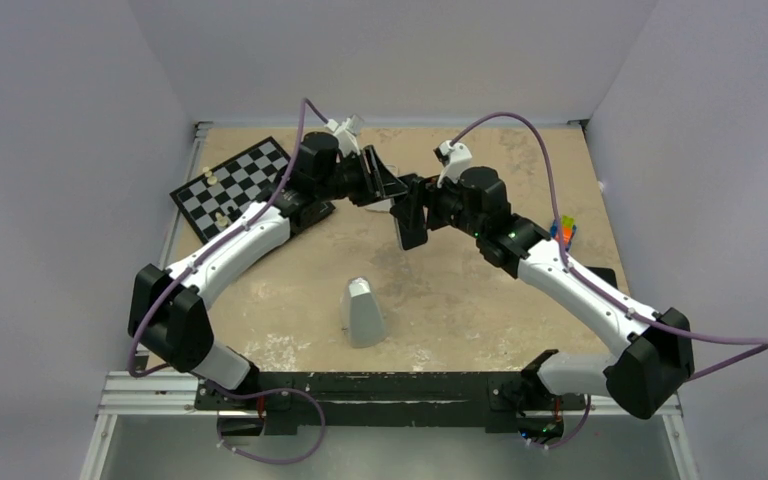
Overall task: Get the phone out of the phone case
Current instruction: Adjust the phone.
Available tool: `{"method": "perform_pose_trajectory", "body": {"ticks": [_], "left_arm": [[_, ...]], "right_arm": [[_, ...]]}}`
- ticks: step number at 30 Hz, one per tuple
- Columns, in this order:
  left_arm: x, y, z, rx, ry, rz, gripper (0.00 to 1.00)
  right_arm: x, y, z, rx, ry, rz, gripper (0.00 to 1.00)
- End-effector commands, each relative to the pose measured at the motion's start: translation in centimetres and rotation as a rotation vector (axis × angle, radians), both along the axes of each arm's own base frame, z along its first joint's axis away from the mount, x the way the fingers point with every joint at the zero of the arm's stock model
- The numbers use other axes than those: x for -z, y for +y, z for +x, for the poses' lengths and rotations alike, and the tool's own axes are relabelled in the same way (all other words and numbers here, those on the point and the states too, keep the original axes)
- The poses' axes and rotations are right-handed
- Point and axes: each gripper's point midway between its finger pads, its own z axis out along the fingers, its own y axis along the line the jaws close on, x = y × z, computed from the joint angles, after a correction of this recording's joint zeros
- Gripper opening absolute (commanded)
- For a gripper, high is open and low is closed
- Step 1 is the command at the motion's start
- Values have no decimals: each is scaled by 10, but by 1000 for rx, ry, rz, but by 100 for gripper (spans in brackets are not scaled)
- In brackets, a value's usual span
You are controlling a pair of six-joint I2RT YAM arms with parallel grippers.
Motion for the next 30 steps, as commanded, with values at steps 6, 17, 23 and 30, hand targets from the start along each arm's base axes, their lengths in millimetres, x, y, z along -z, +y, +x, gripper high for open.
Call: {"method": "perform_pose_trajectory", "body": {"ticks": [6, 17, 23, 30], "left_arm": [[-34, -14, -4, 68, -97, -68, 3], [-96, 56, -20, 231, -334, -74, 0], [-118, 53, -47, 378, -362, -162, 0], [-156, 48, -68, 490, -410, -294, 0]], "right_arm": [[-69, 28, 2, -21, -176, 53, 2], [-44, 10, -59, -374, -1, 58, 89], [-51, 18, -95, -669, 31, 151, 83], [-46, 21, -109, -830, 47, 221, 61]]}}
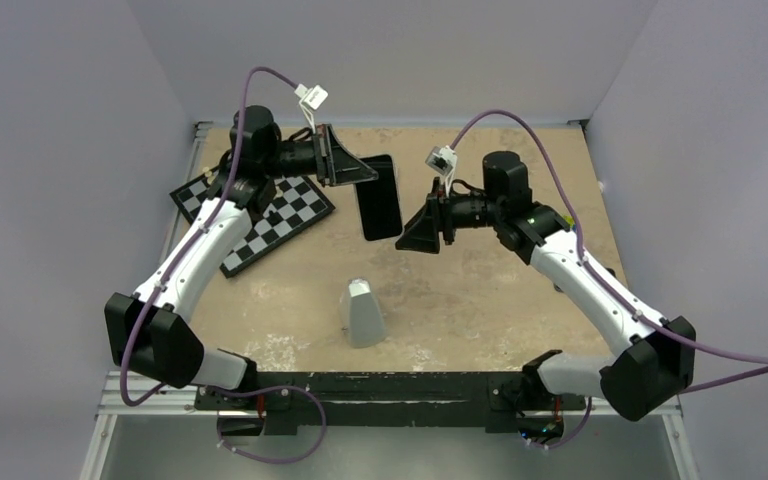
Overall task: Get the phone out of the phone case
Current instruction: Adjust the phone, then remove the phone case from the phone.
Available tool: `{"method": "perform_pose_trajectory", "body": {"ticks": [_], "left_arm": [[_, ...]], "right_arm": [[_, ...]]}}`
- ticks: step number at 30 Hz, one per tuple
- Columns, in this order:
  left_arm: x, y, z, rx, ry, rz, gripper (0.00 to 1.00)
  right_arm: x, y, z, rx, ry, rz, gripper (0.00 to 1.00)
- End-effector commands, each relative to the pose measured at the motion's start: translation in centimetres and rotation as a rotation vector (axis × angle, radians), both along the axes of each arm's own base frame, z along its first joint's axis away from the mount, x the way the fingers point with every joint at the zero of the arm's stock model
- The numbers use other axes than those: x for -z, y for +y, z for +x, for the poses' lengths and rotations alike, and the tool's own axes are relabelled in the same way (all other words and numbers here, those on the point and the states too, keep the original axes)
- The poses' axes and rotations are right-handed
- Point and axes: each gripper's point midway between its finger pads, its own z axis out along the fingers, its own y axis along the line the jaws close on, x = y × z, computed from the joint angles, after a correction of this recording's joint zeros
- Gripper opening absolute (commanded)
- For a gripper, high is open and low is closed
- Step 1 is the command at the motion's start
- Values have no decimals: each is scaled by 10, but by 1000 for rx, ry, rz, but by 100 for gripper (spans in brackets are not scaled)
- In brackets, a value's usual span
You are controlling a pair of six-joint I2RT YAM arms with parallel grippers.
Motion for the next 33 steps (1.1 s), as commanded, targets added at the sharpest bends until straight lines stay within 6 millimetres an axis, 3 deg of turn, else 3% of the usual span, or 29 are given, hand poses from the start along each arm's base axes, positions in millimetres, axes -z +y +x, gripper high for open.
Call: {"method": "perform_pose_trajectory", "body": {"ticks": [1, 7, 14, 19, 24, 28, 30, 33], "left_arm": [[-69, -1, -32, 144, -160, -136, 0], [-74, -2, -37, 185, -131, -178, 0], [-74, -1, -39, 181, -142, -167, 0], [-72, 0, -42, 176, -146, -156, 0], [-76, 2, -49, 192, -143, -161, 0], [-86, 1, -53, 209, -74, -212, 0], [-89, 1, -54, 224, -2, -250, 0], [-89, 0, -54, 247, 78, -309, 0]], "right_arm": [[-11, 4, -24, -191, -34, 94, 59], [-21, 6, -36, -270, -64, 164, 46], [-35, 8, -39, -287, -91, 202, 52], [-45, 13, -33, -277, -87, 230, 50], [-49, 21, -35, -311, -112, 242, 33], [-43, 34, -37, -304, -260, 183, 0], [-42, 39, -37, -273, -371, 177, 0], [-60, 45, -45, -223, -561, 235, 0]]}}
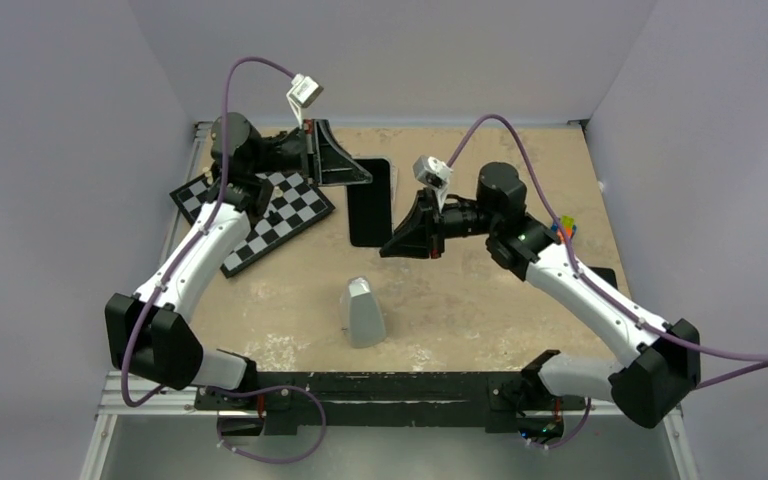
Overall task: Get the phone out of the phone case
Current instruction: Remove the phone case from the phone.
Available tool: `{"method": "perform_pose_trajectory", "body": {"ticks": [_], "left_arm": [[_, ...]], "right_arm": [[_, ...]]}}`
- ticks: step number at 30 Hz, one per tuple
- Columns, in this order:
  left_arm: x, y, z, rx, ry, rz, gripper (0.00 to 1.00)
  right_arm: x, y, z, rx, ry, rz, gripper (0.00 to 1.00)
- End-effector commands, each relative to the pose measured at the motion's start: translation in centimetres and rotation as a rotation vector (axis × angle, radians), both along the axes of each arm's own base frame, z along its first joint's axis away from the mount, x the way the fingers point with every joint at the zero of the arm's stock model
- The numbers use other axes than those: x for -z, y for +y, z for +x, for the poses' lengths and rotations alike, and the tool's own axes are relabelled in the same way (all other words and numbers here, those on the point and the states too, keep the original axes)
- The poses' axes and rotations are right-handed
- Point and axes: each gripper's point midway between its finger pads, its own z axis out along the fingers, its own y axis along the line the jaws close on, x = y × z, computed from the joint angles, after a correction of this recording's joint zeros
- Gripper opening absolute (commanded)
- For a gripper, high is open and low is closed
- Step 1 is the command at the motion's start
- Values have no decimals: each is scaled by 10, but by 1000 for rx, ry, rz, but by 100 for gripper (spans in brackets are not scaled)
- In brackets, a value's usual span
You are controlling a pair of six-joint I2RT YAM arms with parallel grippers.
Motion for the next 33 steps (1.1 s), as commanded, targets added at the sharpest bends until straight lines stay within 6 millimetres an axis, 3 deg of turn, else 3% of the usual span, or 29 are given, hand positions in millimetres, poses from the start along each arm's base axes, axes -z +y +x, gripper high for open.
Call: {"method": "perform_pose_trajectory", "body": {"ticks": [1, 8, 19, 29, 33], "left_arm": [[-29, -1, -6, 15, 183, -122, 0], [-19, -8, -10, 46, 245, -126, 0], [-13, -18, -10, 91, 299, -122, 0], [-15, -19, -9, 24, 298, -131, 0], [-21, -17, -12, 3, 304, -164, 0]], "right_arm": [[-39, 12, -2, 104, -400, 152, 0], [-92, 20, -2, 118, -575, 216, 0], [-131, 30, -13, 74, -732, 220, 0], [-151, 12, 32, 416, -753, 234, 0], [-159, -13, 73, 722, -681, 243, 0]]}}
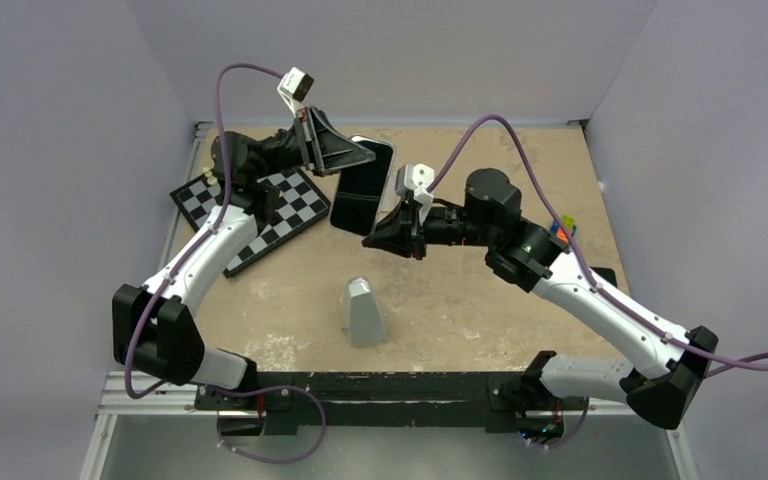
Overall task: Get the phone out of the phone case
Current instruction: Remove the phone case from the phone.
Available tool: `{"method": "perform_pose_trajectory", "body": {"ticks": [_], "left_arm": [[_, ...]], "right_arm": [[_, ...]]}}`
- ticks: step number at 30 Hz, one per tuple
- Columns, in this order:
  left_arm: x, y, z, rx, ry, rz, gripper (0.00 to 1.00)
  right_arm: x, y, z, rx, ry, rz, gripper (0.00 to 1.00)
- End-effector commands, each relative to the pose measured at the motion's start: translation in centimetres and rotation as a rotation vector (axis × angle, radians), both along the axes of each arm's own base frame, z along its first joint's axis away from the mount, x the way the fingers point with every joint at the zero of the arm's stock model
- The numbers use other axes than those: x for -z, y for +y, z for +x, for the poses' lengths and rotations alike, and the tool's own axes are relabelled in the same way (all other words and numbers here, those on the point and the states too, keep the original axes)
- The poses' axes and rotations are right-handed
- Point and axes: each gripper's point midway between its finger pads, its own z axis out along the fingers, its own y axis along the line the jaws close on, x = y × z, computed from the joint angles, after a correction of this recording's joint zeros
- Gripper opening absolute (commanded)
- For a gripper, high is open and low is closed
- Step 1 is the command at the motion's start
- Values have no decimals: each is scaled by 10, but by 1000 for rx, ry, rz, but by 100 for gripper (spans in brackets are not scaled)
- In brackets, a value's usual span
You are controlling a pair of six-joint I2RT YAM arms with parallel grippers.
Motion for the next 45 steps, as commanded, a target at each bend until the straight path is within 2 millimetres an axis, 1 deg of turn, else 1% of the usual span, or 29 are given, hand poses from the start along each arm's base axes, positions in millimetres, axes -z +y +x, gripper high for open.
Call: {"method": "perform_pose_trajectory", "body": {"ticks": [1, 4, 5, 6, 9, 10, 11, 13, 14, 15, 17, 18, 19, 20, 21, 22, 24, 25, 26, 27, 28, 30, 33, 38, 42, 45], "left_arm": [[5, -10, -15, 25, 114, -7, 0], [-2, -8, -16, 23, 134, -43, 0], [-5, -8, -18, 33, 139, -52, 0], [-7, -8, -19, 43, 140, -58, 0], [-12, -10, -23, 63, 132, -60, 0], [-13, -12, -24, 69, 129, -58, 0], [-14, -11, -25, 70, 122, -57, 0], [-18, -9, -21, 27, 111, -82, 0], [-20, -7, -17, -2, 107, -100, 0], [-24, -6, -15, -26, 97, -114, 0], [-30, -2, -8, -84, 80, -149, 0], [-30, -1, -2, -123, 87, -171, 0], [-31, 1, 3, -151, 92, -189, 0], [-32, 2, 7, -170, 96, -202, 0], [-33, 2, 10, -182, 97, -215, 0], [-36, 3, 13, -193, 91, -232, 0], [-39, 5, 16, -208, 85, -252, 0], [-41, 6, 18, -214, 81, -257, 0], [-42, 6, 18, -218, 76, -263, 0], [-44, 8, 19, -222, 72, -270, 0], [-45, 9, 19, -227, 68, -275, 0], [-46, 12, 19, -247, 59, -274, 0], [-41, 17, 21, -289, 61, -265, 0], [-43, 24, 19, -300, 66, -274, 0], [-46, 27, 14, -292, 67, -280, 0], [-47, 27, 13, -285, 66, -282, 0]], "right_arm": [[-116, -48, 87, 576, -325, 363, 0], [-106, -79, 110, 799, -324, 382, 0], [-104, -84, 112, 828, -344, 377, 0], [-102, -85, 112, 825, -365, 363, 0], [-104, -76, 103, 746, -411, 343, 0], [-105, -70, 99, 711, -414, 338, 0], [-104, -59, 93, 639, -411, 327, 0], [-93, -41, 90, 551, -361, 255, 0], [-86, -35, 89, 523, -322, 238, 0], [-79, -33, 88, 511, -278, 239, 0], [-70, -34, 80, 486, -183, 266, 0], [-59, -35, 76, 464, -103, 271, 0], [-52, -35, 73, 431, -37, 272, 2], [-41, -33, 67, 383, 42, 255, 8], [-31, -32, 63, 330, 109, 239, 25], [-21, -30, 57, 275, 186, 220, 36], [-8, -31, 48, 204, 297, 187, 50], [-5, -32, 42, 180, 326, 175, 66], [-2, -33, 37, 171, 340, 160, 72], [-1, -35, 32, 153, 343, 153, 77], [-2, -36, 28, 140, 340, 148, 78], [-7, -38, 19, 108, 325, 157, 80], [-15, -35, 2, -2, 305, 173, 81], [-26, -31, -15, -134, 288, 227, 80], [-28, -29, -16, -165, 283, 231, 79], [-23, -24, -7, -156, 302, 218, 74]]}}
